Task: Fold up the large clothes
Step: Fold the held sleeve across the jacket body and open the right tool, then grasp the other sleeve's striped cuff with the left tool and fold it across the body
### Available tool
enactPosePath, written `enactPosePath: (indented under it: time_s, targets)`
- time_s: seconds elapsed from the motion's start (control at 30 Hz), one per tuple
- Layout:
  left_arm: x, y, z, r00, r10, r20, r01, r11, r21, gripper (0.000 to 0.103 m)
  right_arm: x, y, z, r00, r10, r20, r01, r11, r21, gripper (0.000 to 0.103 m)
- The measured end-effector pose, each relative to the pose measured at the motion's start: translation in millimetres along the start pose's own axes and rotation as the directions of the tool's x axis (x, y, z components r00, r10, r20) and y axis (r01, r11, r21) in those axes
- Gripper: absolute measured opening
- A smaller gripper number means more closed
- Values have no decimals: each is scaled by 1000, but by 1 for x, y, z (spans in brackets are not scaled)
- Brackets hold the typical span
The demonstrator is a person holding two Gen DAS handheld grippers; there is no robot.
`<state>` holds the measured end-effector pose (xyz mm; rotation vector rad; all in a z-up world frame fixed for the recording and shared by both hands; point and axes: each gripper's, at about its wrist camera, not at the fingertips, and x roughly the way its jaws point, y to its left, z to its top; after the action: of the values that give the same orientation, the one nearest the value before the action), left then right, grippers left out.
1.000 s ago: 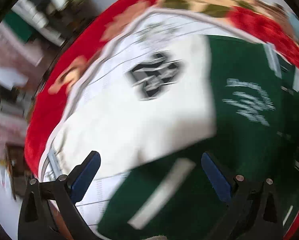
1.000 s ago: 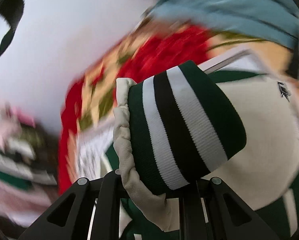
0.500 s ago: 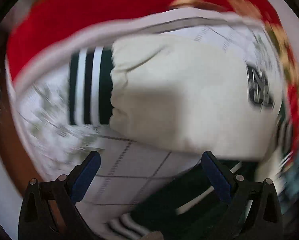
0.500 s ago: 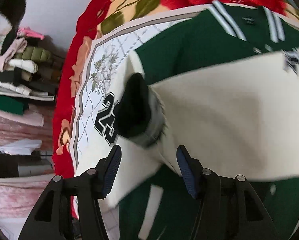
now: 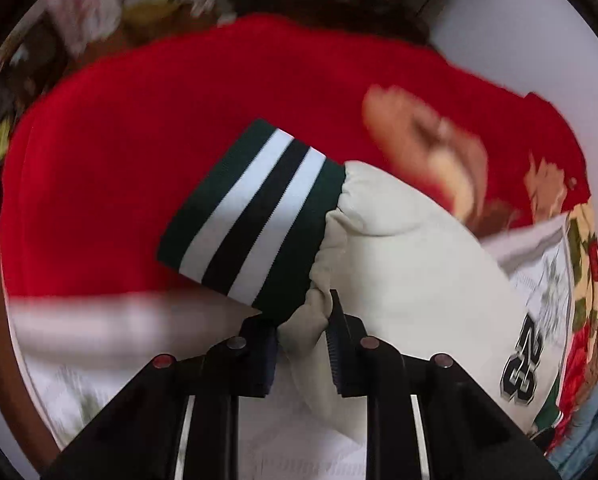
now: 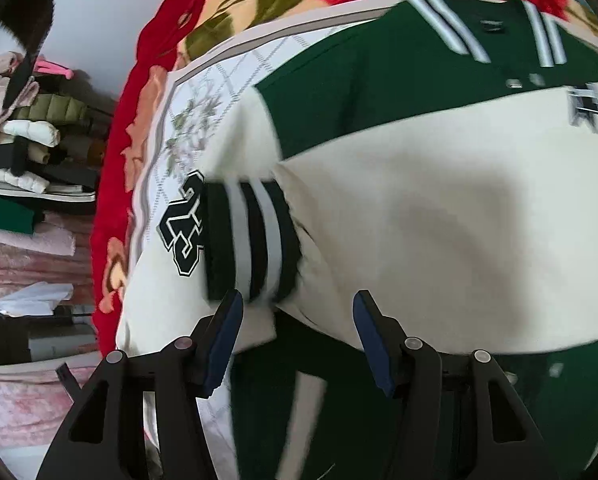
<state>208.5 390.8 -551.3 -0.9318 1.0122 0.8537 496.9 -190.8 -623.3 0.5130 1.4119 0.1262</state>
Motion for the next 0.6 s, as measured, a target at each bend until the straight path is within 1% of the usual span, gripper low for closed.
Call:
enactPosePath:
  time_s: [0.03, 0.1, 0.13, 0.17, 0.2, 0.23, 0.27, 0.3, 0.33, 0.37, 0.4, 0.43, 0.47, 0.53, 0.57, 0.6]
  targets:
    - [1, -6, 15, 1000, -2, 23, 2, 1000, 26, 18, 8, 7, 2, 1000, 10, 3, -10, 1000, 0, 60]
    - [5, -18, 35, 999, -17, 29, 14, 997, 74, 20, 32, 23, 9, 999, 32, -3, -32, 999, -11, 60]
    - [7, -22, 40, 1000, -15, 22, 13, 996, 91, 23, 54, 32, 12, 999, 11, -38, -12, 1000, -20, 60]
    - [7, -24, 46, 1000, -23, 8, 22, 995, 96, 24, 67, 35, 13, 998, -6, -62, 5, 1000, -21, 60]
    - [7, -21, 49, 999, -46, -22, 47, 996, 79, 24, 77, 37, 14, 997, -20, -80, 18, 1000, -21, 60]
    - [3, -15, 47, 996, -72, -54, 75, 996, 57, 24, 78, 38, 16, 996, -18, -82, 17, 1000, -16, 60]
    - [-4, -6, 41, 991, -107, -84, 110, 993, 31, 25, 75, 37, 18, 996, -5, -85, 4, 1000, -3, 60]
    - [-11, -1, 29, 987, -127, -99, 128, 992, 12, 27, 68, 33, 19, 996, 30, -85, -28, 999, 18, 61]
    - [-19, 11, 21, 981, -158, -115, 156, 987, -22, 36, 61, 29, 19, 996, 52, -79, -50, 998, 31, 61]
    - [-27, 23, 11, 975, -184, -122, 179, 982, -53, 53, 50, 24, 17, 995, 74, -66, -71, 996, 46, 61]
    - [-30, 30, -3, 969, -212, -129, 202, 975, -90, 63, 40, 17, 14, 995, 82, -55, -78, 995, 63, 61]
    - [-28, 35, -16, 963, -234, -136, 218, 968, -122, 70, 34, 13, 12, 995, 85, -48, -81, 994, 75, 61]
    - [-26, 35, -26, 959, -246, -141, 227, 964, -139, 70, 27, 7, 8, 995, 91, -42, -87, 992, 89, 61]
    - [-5, 31, -40, 952, -262, -155, 233, 955, -184, 70, 20, -3, 0, 995, 96, -33, -92, 990, 108, 61]
    - [8, 28, -42, 947, -283, -152, 246, 943, -226, 70, 18, -8, -5, 996, 84, -29, -81, 991, 111, 61]
    - [10, 27, -46, 944, -301, -135, 260, 931, -255, 70, 17, -12, -6, 997, 76, -28, -73, 991, 113, 61]
